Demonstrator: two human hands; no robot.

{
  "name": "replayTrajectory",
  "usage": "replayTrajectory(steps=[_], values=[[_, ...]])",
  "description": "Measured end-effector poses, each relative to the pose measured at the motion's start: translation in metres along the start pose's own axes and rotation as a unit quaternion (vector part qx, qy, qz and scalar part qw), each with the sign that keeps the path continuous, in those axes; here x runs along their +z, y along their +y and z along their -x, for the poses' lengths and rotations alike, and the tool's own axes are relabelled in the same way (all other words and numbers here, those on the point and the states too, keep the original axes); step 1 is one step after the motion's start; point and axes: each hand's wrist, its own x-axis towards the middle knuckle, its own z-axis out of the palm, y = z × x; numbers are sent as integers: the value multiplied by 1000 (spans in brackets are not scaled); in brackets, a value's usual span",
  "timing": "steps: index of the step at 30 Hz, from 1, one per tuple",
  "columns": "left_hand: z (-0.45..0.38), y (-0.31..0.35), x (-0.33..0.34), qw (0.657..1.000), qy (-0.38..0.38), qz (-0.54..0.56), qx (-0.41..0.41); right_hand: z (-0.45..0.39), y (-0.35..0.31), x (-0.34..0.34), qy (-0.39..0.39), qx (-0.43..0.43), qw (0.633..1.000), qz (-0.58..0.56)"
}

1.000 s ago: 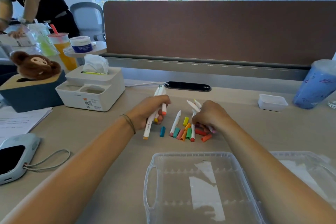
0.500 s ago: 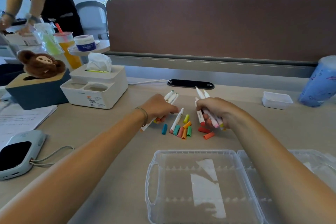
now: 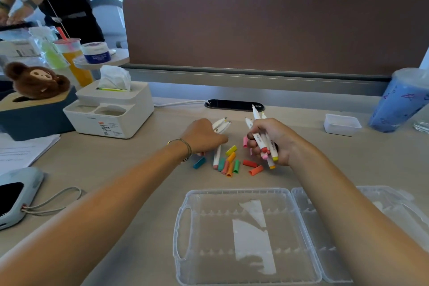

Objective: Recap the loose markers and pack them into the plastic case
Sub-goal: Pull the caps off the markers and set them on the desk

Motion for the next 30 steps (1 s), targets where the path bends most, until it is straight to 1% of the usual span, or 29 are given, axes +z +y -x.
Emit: replayTrajectory(steps=[2,3,5,6,7,9,11,13,15,17,18,20,22,24,27,30], values=[[2,-2,-9,988,1,151,-14,0,-1,4,-10,-6,999,-52],[4,-4,-14,971,-2,239,-28,0,-1,7,-14,-10,996,-86],[8,-7,-24,915,-28,399,-46,-1,-2,15,-18,-20,990,-141],[10,-10,-28,889,-40,453,-49,-2,-2,20,-20,-26,988,-151],[12,-13,-32,870,-46,488,-50,-4,-4,25,-22,-31,988,-149],[17,-19,-38,849,-41,525,-50,-7,-7,38,-23,-39,991,-129],[21,-28,-45,837,-9,544,-52,-13,-8,56,-17,-53,992,-111],[24,-40,-52,839,62,539,-43,-18,-10,76,-12,-83,992,-94],[27,-54,-58,864,168,474,-20,-23,-10,99,-2,-116,990,-83],[33,-71,-62,882,288,373,1,-30,-8,124,13,-153,982,-110],[36,-80,-62,881,338,330,13,-33,-7,138,19,-175,976,-127],[44,-96,-62,869,407,279,40,-39,-3,163,33,-228,966,-119],[52,-110,-59,855,436,274,58,-44,2,187,43,-274,956,-93],[55,-120,-56,845,445,289,64,-48,6,207,43,-304,949,-73],[55,-131,-49,849,431,300,54,-54,12,227,48,-329,942,-35],[55,-146,-39,857,389,337,28,-63,18,237,54,-317,946,-31]])
